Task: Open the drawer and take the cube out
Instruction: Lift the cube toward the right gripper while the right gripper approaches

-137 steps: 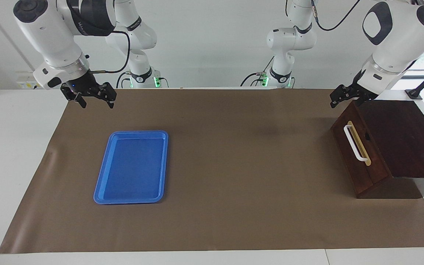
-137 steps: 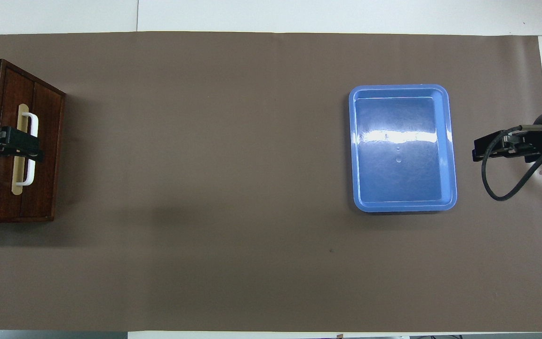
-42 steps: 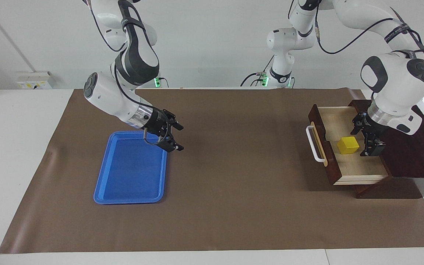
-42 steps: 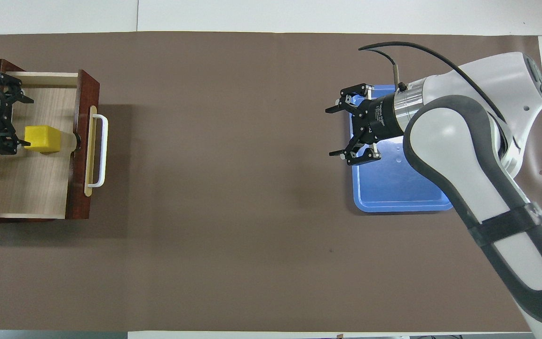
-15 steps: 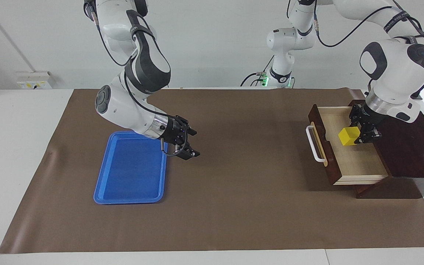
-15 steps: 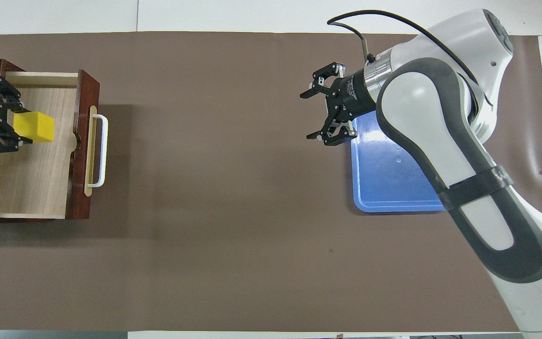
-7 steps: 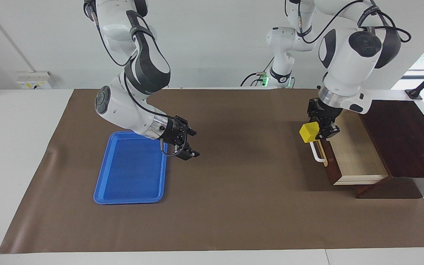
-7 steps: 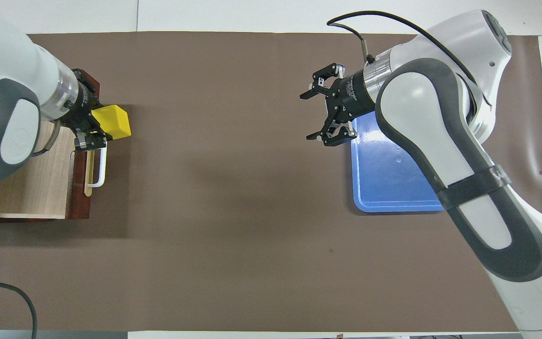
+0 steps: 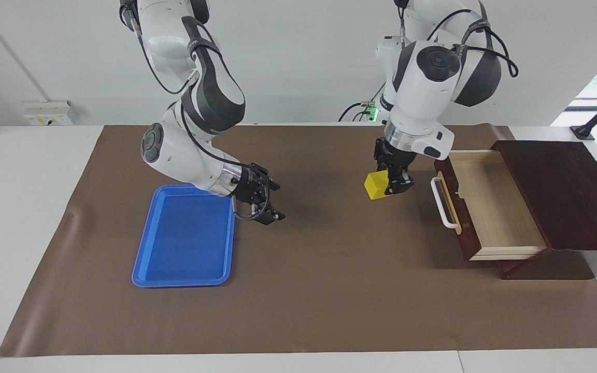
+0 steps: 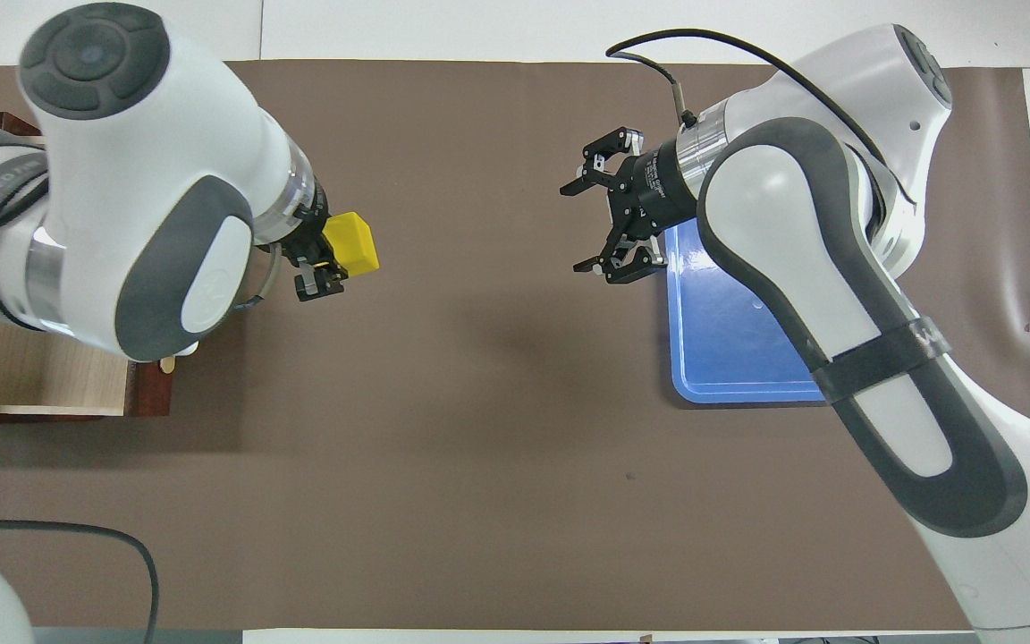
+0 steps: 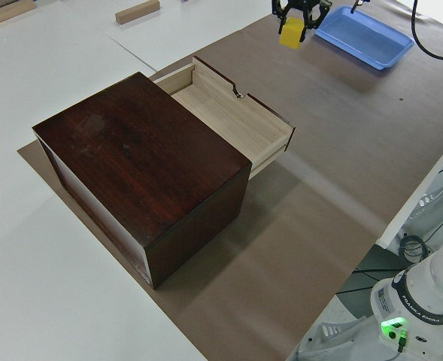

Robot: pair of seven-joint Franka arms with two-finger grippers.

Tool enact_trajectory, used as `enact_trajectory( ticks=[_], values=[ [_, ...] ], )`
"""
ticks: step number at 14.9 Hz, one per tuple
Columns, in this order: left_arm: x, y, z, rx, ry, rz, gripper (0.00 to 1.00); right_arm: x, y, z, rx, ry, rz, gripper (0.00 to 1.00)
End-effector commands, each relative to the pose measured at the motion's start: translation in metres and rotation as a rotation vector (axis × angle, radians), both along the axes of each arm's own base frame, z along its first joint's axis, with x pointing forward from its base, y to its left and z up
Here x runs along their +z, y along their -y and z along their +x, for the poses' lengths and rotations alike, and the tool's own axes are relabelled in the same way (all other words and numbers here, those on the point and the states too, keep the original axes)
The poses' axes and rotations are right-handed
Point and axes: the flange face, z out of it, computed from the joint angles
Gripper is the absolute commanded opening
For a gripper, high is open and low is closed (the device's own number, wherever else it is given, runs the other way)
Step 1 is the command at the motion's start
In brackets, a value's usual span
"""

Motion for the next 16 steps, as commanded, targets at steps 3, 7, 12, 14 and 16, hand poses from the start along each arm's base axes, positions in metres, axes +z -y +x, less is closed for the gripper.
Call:
enact_trajectory(
  ticks=[3, 7, 12, 14, 16],
  values=[
    [0.008, 0.055, -0.012, 0.055, -0.015, -0.066, 0.00, -0.001, -0.019, -0.007, 0.011, 0.002, -0.043, 0.92],
    [0.027, 0.083, -0.014, 0.047, 0.021, -0.093, 0.00, -0.004, -0.025, -0.009, 0.022, 0.014, -0.059, 0.92],
    [0.029, 0.090, -0.014, 0.047, 0.031, -0.122, 0.00, 0.000, -0.043, -0.016, 0.049, 0.019, -0.057, 0.92],
    [0.029, 0.092, -0.014, 0.047, 0.041, -0.132, 0.00, -0.002, -0.046, -0.018, 0.056, 0.020, -0.065, 0.92],
    [0.027, 0.092, -0.012, 0.050, 0.041, -0.130, 0.00, -0.002, -0.046, -0.018, 0.054, 0.021, -0.067, 0.92]
  ],
)
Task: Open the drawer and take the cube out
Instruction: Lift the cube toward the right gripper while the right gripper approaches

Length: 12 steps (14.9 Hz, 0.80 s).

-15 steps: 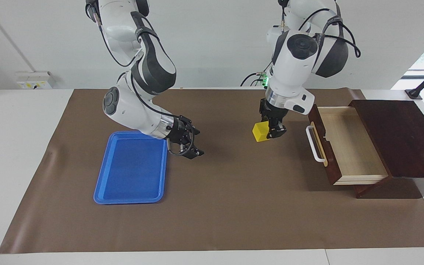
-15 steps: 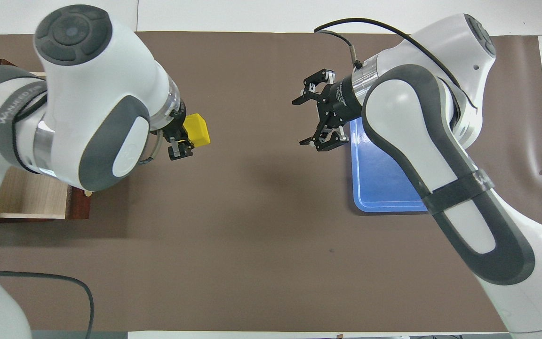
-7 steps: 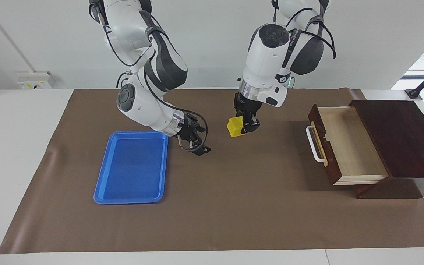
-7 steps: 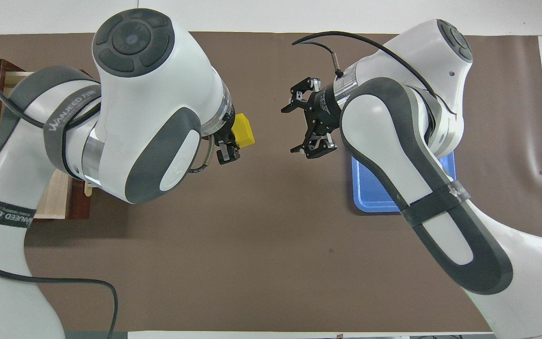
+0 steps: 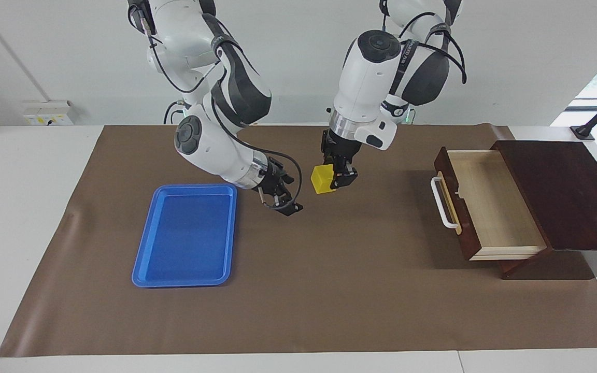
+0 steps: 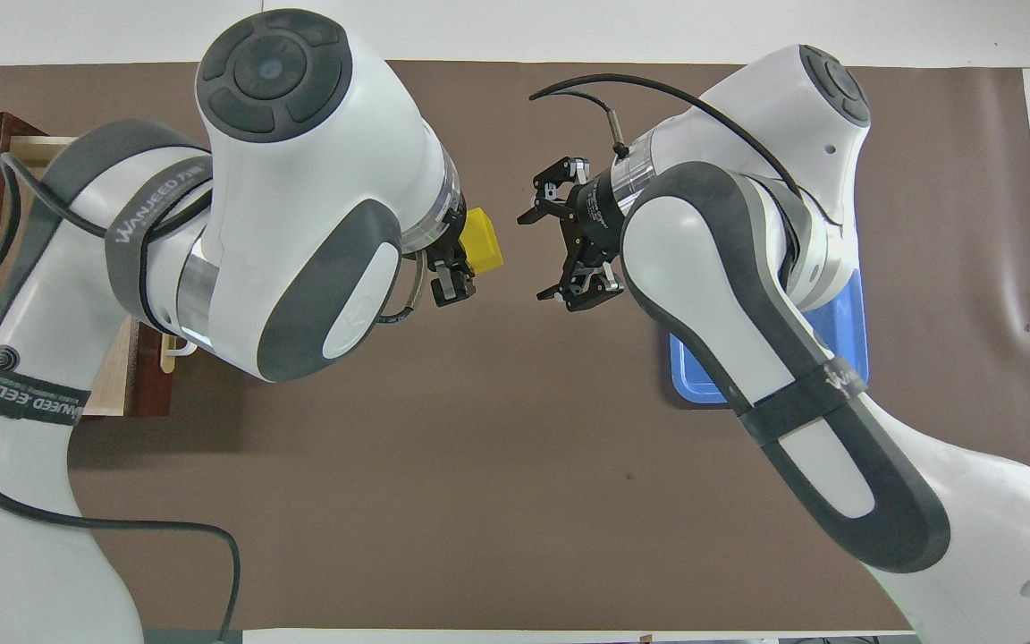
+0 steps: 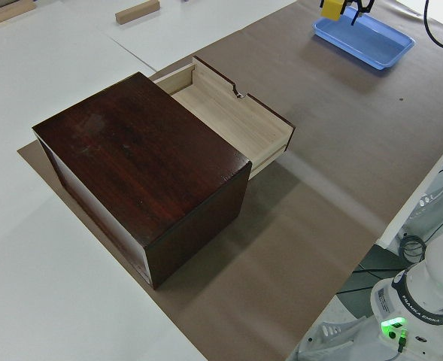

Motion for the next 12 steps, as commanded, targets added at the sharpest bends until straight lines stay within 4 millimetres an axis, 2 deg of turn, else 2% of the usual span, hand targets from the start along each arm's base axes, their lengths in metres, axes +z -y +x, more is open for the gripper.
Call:
enact_trajectory(
  ticks=[1, 3, 5, 7, 9, 12],
  values=[
    [-0.002, 0.004, 0.005, 0.017, 0.009, -0.017, 0.00, 0.000, 0.000, 0.001, -0.031, 0.006, -0.018, 0.92],
    [-0.015, 0.002, 0.005, 0.021, 0.004, -0.002, 0.00, 0.000, 0.000, 0.003, -0.045, 0.011, -0.017, 0.92],
    [-0.033, 0.006, -0.002, 0.006, 0.004, 0.031, 0.00, 0.003, -0.011, -0.002, -0.029, 0.008, -0.019, 0.92],
    [-0.032, 0.005, -0.004, 0.009, 0.010, 0.027, 0.00, 0.006, -0.012, -0.002, -0.026, 0.015, -0.039, 0.92],
    [-0.044, 0.004, -0.005, 0.011, 0.003, 0.033, 0.00, 0.007, -0.013, -0.002, -0.028, 0.013, -0.036, 0.92],
    [-0.047, 0.003, -0.007, 0.017, 0.015, 0.030, 0.00, 0.008, -0.017, -0.004, -0.028, 0.012, -0.036, 0.92]
  ],
)
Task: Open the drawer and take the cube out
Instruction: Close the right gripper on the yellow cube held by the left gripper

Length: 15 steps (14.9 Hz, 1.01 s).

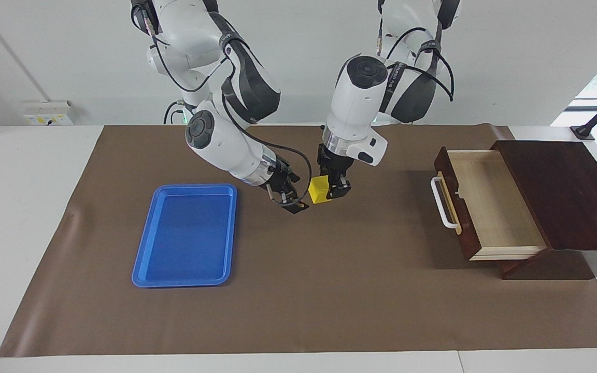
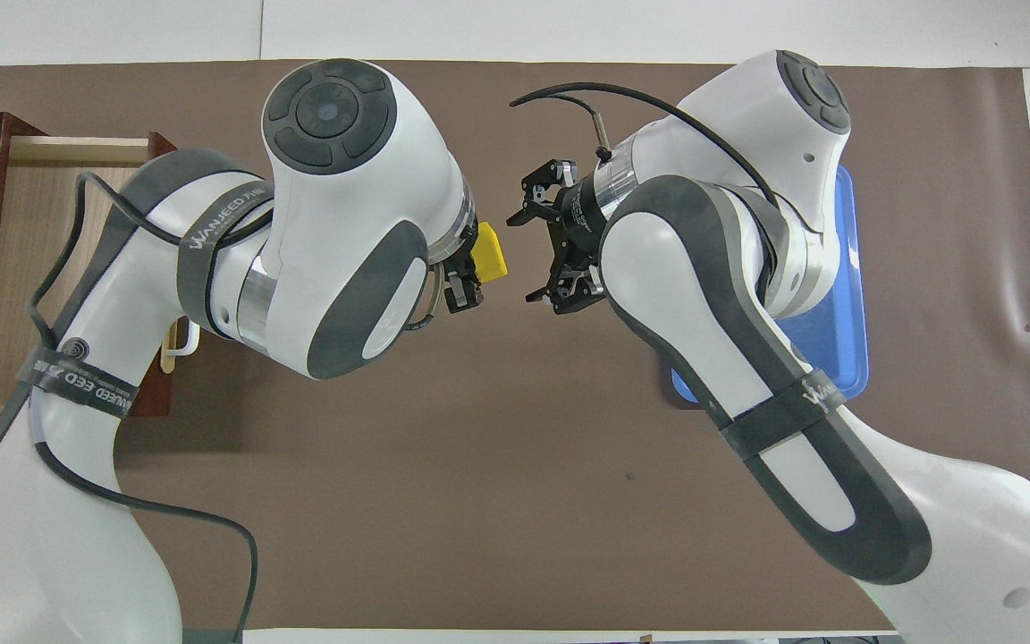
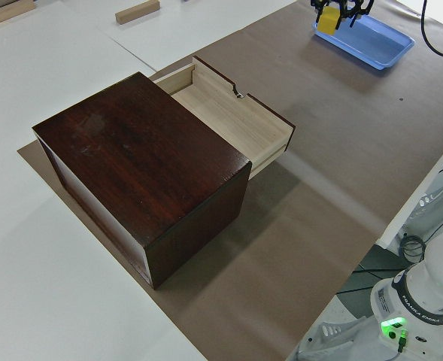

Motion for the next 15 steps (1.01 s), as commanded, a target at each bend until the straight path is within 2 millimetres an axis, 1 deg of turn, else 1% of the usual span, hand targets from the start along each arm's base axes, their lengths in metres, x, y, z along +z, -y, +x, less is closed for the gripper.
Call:
enact_trajectory(
  ticks=[1, 3, 5, 6, 10, 11, 15],
  values=[
    [0.002, -0.004, -0.009, 0.015, 0.023, 0.011, 0.00, 0.005, -0.011, -0.004, -0.014, 0.000, -0.019, 0.92],
    [0.000, -0.003, -0.008, 0.015, 0.026, 0.009, 0.00, 0.006, -0.015, -0.005, -0.022, 0.000, -0.019, 0.92],
    [-0.002, -0.002, -0.009, 0.013, 0.026, 0.009, 0.00, 0.006, -0.026, -0.011, -0.005, 0.002, -0.025, 0.92],
    [-0.003, 0.002, -0.012, 0.005, 0.027, 0.010, 0.00, 0.006, -0.027, -0.011, 0.001, 0.007, -0.034, 0.92],
    [-0.007, 0.004, -0.015, 0.001, 0.023, 0.015, 0.00, 0.005, -0.027, -0.011, 0.006, 0.014, -0.048, 0.92],
    [-0.008, 0.005, -0.017, -0.004, 0.023, 0.015, 0.00, 0.007, -0.028, -0.010, 0.006, 0.020, -0.046, 0.92],
    [-0.008, 0.006, -0.019, -0.007, 0.021, 0.016, 0.00, 0.005, -0.026, -0.008, 0.001, 0.019, -0.048, 0.92]
  ],
)
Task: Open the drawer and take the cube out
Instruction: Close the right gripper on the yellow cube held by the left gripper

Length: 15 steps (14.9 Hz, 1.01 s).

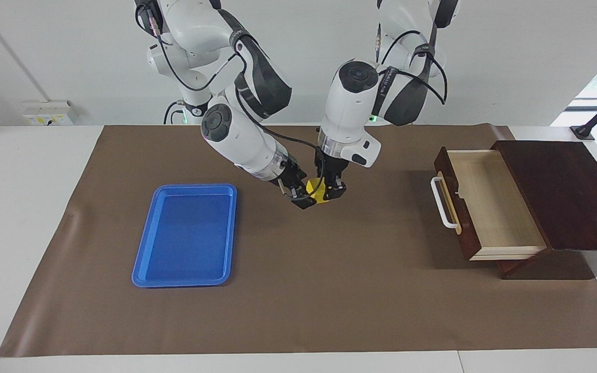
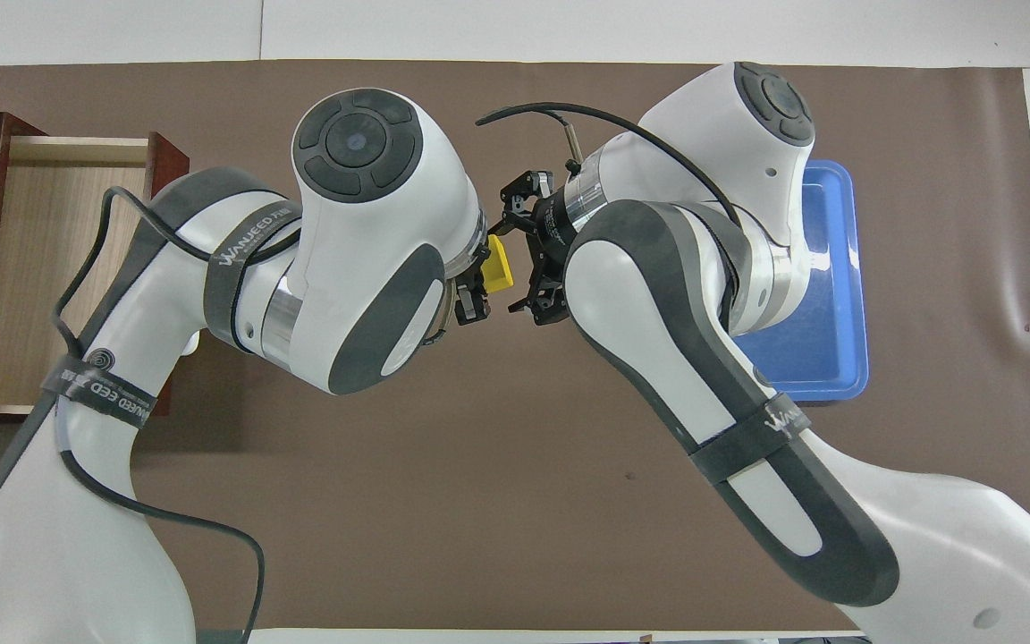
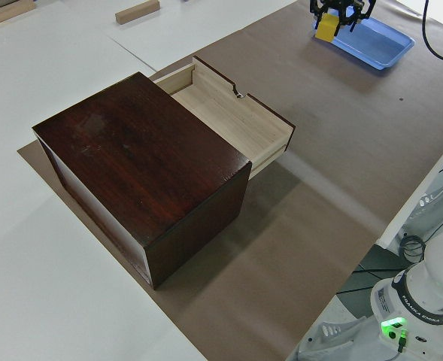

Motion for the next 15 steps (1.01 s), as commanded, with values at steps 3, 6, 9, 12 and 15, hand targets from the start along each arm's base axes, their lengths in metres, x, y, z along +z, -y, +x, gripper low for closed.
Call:
enact_trajectory(
  ticks=[3, 6, 9, 12, 15],
  values=[
    [0.003, -0.004, -0.008, 0.014, 0.014, 0.004, 0.00, 0.006, -0.002, 0.005, -0.021, 0.017, -0.013, 0.91],
    [0.003, -0.002, -0.009, 0.010, 0.014, 0.004, 0.00, 0.007, -0.004, 0.005, -0.028, 0.024, -0.009, 0.89],
    [0.001, -0.003, -0.009, 0.007, 0.012, 0.006, 0.00, 0.007, -0.004, 0.005, -0.030, 0.025, -0.009, 0.87],
    [0.003, 0.000, -0.012, 0.001, 0.014, 0.004, 0.00, 0.007, -0.008, 0.003, -0.030, 0.022, -0.011, 0.84],
    [0.003, 0.000, -0.012, 0.001, 0.014, 0.004, 0.00, 0.008, -0.011, 0.002, -0.036, 0.027, -0.012, 0.78]
  ],
)
